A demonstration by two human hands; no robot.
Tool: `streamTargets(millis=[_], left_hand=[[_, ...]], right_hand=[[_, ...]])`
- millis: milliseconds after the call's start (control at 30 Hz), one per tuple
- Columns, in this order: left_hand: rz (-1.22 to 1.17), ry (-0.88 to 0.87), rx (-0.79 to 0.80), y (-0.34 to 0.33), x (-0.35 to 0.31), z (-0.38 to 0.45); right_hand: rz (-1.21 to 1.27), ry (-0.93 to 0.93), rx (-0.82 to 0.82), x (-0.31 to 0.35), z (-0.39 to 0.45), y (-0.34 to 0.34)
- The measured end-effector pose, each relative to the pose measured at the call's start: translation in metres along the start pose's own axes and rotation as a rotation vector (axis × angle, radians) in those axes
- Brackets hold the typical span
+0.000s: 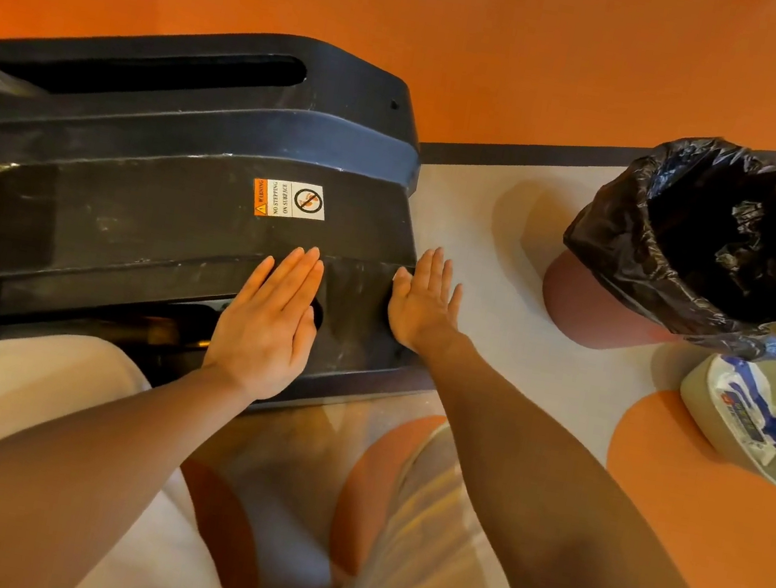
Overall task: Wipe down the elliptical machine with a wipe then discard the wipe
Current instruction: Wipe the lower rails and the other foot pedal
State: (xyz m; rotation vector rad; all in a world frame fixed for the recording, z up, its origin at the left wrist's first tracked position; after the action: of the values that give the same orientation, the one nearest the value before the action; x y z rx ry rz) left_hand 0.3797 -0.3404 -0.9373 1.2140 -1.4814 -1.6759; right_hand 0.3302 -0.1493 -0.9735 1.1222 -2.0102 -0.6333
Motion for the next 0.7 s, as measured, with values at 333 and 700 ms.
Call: streamTargets(millis=[333,700], left_hand=[[0.018,0.032,0.033,-0.002,0.001,0.001],[0.017,0.051,0.060,-0.001,0.001,0.002]], right_hand=[[-0.066,0.055,0.000,-0.022,-0.038,-0.018],[0.024,-0.002,0.015,-0.020,0.002,0.002]])
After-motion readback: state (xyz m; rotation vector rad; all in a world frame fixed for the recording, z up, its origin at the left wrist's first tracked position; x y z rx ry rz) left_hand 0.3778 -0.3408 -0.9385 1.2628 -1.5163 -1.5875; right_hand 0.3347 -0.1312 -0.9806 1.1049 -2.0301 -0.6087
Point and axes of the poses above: each hand's wrist, its own z-axis towards the middle knuckle, its own y-axis out of the back of the hand, x = y × z, the point moved 4 cm from there along z, towards the middle knuckle, and after that the axes turned 8 degrees about x, right-handed, at the moved point
